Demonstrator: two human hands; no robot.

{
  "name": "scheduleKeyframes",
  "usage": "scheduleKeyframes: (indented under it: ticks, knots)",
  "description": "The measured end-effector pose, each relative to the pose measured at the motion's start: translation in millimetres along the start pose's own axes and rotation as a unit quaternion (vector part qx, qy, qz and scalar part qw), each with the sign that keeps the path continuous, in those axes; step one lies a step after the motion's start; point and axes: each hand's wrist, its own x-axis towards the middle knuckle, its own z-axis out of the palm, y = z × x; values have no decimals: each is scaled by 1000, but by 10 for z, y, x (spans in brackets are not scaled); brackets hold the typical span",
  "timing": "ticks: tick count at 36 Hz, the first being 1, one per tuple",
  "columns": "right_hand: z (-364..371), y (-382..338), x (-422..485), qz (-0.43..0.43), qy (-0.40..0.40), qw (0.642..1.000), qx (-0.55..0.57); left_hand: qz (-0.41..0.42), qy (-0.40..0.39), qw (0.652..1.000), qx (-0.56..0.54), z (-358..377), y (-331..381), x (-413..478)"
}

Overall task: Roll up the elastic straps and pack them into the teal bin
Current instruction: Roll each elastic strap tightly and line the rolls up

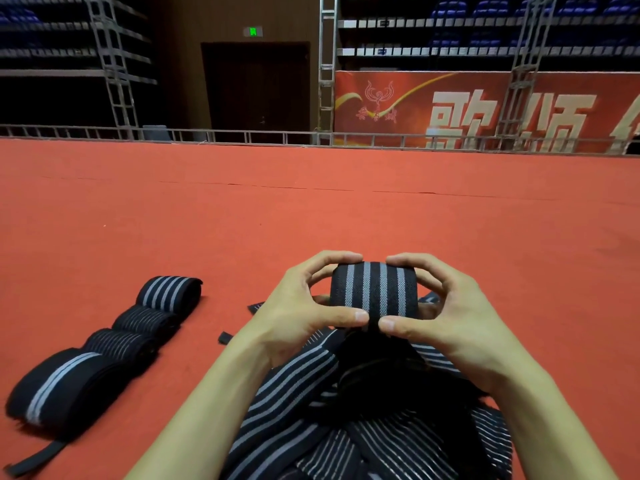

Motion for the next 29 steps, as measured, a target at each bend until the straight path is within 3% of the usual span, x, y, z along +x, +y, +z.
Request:
scheduleKeyframes:
  ticks: [12, 22, 29]
  knots:
    - [38, 61, 30, 12, 4, 999, -43, 6, 7, 999, 40, -49, -110, 39]
    - [142, 115, 38, 1, 37, 989, -143, -6, -6, 1000, 10, -136, -229, 15]
    - [470, 177, -149, 16, 40, 991, -128, -17, 4, 1000, 18, -341, -236, -350]
